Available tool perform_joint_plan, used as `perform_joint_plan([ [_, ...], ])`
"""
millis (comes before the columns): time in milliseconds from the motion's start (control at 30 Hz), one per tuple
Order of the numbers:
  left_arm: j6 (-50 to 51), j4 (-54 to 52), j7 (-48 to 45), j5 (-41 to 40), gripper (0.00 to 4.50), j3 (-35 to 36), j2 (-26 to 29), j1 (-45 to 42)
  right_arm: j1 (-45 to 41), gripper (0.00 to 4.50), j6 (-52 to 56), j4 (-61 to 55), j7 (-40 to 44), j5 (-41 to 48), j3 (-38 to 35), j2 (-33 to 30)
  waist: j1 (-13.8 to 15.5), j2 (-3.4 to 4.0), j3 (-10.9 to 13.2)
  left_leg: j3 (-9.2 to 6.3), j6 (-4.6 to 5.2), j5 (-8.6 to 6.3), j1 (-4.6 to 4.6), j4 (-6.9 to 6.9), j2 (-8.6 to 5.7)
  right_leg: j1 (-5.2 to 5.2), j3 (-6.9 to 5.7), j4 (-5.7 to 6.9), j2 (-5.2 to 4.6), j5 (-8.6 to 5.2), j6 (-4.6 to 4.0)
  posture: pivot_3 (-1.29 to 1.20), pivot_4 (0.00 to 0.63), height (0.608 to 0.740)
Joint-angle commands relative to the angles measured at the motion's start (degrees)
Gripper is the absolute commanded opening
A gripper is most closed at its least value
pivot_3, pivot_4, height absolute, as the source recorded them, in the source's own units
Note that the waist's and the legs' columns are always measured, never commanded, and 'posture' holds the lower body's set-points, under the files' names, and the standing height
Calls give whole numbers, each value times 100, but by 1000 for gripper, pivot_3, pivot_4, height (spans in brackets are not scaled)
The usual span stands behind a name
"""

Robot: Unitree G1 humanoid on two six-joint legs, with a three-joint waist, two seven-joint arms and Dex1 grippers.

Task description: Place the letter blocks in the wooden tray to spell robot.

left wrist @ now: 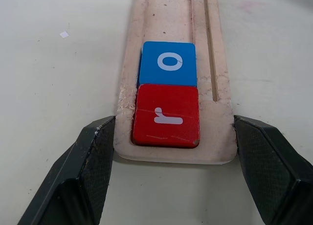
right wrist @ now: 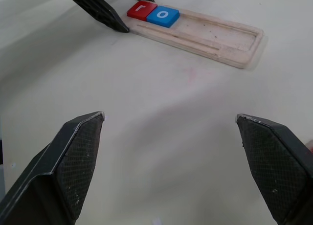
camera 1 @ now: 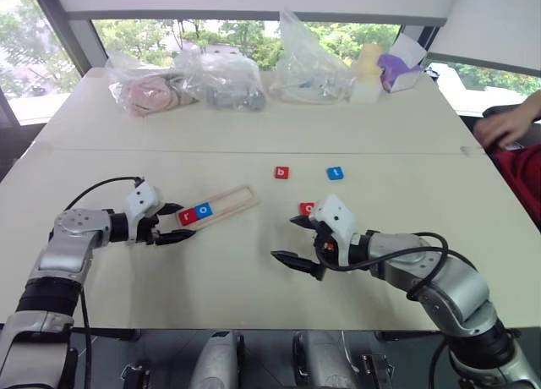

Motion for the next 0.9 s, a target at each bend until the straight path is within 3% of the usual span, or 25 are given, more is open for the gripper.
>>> perform_joint_plan([
  [33, 29, 161, 56, 199, 3116, -127, -39, -59, 66, 4500, -95, -120, 50, 1, -294, -127, -1, 0, 0, 0, -1, 0, 6, 0, 1, 6, 1, 0, -2, 0, 0, 0, 150, 735],
  [267, -83, -978, -720, 137, 3116, -513, 99, -192, 203, 4500, -239, 372, -240, -270, -988, -228, 10, -1, 2, 1, -2, -1, 14, -2, 1, 19, 6, -18, -20, 3, -9, 0, 150, 735],
  [533, -369, -610, -857, 355, 3116, -948, -267, -605, 332, 4500, -61, 345, -583, -183, -1432, 33, -3, 0, 1, 3, 0, 0, -71, -12, 1, -74, 6, -7, -20, 8, -5, 0, 150, 735],
  [900, -922, -156, -1372, 427, 3116, -1170, -438, -906, 430, 4500, 185, 101, -747, -89, -1382, 204, -9, -1, 2, 7, 2, 1, -67, 2, 2, -67, 0, 0, 23, 16, 12, 0, 150, 735],
])
